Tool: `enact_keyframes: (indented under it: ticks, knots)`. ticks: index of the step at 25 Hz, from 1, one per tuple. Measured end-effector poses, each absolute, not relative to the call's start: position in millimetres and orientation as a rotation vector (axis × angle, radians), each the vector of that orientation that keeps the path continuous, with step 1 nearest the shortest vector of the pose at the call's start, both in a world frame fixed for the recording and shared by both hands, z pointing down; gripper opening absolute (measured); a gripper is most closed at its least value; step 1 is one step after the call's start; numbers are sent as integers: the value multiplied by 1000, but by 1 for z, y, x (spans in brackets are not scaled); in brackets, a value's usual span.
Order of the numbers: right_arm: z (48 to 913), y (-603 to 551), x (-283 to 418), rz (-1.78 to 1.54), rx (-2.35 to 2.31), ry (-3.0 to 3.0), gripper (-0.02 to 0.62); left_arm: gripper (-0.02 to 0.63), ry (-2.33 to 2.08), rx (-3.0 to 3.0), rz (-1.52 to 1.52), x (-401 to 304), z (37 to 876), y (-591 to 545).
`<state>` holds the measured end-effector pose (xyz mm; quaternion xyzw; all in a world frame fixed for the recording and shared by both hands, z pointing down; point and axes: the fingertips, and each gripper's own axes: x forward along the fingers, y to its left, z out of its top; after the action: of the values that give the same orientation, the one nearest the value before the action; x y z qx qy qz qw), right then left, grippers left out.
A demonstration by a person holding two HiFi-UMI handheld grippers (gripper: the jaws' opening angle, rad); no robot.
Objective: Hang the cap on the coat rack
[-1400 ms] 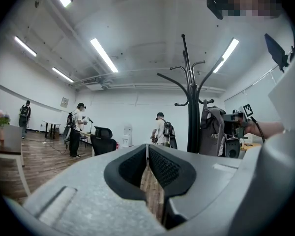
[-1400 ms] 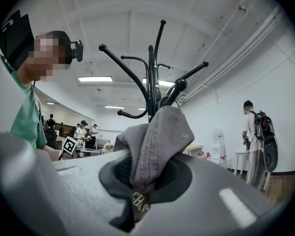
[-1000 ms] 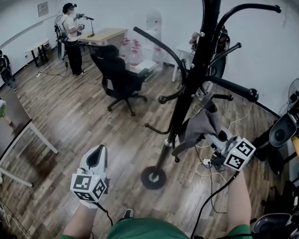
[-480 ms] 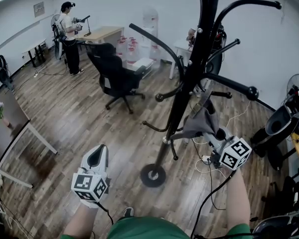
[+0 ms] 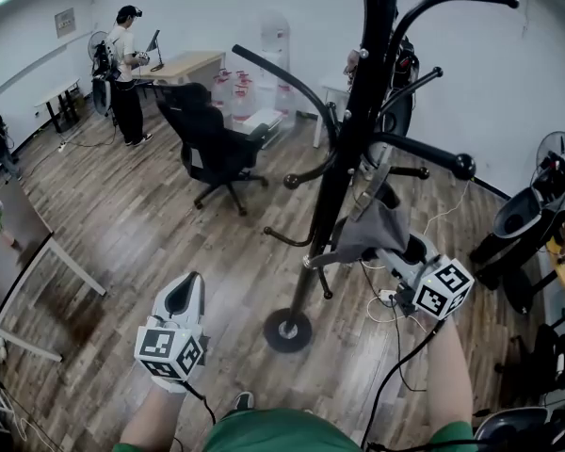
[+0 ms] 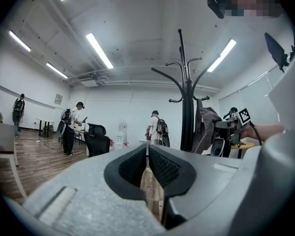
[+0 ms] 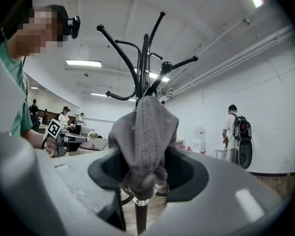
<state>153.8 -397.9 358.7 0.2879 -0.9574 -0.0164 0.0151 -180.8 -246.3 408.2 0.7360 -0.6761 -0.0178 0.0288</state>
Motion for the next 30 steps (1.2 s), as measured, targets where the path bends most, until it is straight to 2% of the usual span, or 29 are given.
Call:
enact_keyframes:
  ticks: [24,27,30]
  knots:
    - [357,-359,213,-14,1117,-2951,230,23,-1918,2399,-39,-134,412,-263]
    - [350,-350,219,-44,1161,-2949,214,23,-1896,2421,-41,-126,410,-268]
    - [343,-340,224,-104,1226,-2926,172,23,-1877,2450,-42,-118,407,-275]
